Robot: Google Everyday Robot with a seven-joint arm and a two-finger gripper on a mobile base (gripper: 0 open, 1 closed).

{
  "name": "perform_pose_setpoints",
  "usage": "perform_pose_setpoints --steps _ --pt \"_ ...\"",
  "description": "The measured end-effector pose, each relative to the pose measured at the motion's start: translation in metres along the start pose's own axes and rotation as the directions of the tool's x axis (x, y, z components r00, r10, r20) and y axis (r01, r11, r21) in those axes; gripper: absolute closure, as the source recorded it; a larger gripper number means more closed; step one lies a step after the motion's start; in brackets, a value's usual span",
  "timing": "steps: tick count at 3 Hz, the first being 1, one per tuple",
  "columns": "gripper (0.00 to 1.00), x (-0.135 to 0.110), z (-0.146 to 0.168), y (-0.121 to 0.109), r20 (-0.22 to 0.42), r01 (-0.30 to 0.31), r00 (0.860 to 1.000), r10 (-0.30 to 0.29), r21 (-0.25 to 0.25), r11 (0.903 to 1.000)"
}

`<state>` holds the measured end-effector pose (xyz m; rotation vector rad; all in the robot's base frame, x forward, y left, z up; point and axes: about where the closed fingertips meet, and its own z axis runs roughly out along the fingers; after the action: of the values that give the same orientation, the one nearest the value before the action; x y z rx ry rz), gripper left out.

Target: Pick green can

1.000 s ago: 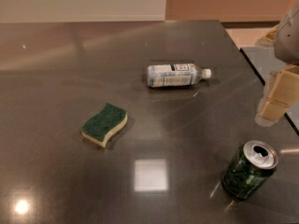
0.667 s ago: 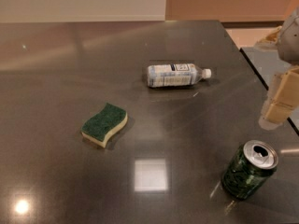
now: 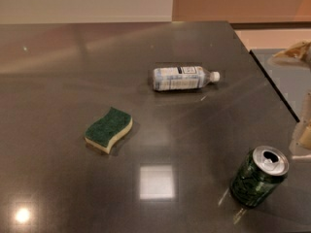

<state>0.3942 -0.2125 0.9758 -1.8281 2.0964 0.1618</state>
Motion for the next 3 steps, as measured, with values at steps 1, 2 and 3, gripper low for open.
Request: perform_pose_setpoints --steps 1,2,3 --pt "0.0 0.003 0.009 0.024 0.037 0.056 0.998 -0.054 -0.038 0.9977" --pt "0.0 0.005 0.022 0.045 0.07 0.105 0.993 -0.099 -0.082 0.9911" --pt "0.0 0.007 0.036 0.061 0.098 0.14 0.987 -0.129 -0.116 0.9834"
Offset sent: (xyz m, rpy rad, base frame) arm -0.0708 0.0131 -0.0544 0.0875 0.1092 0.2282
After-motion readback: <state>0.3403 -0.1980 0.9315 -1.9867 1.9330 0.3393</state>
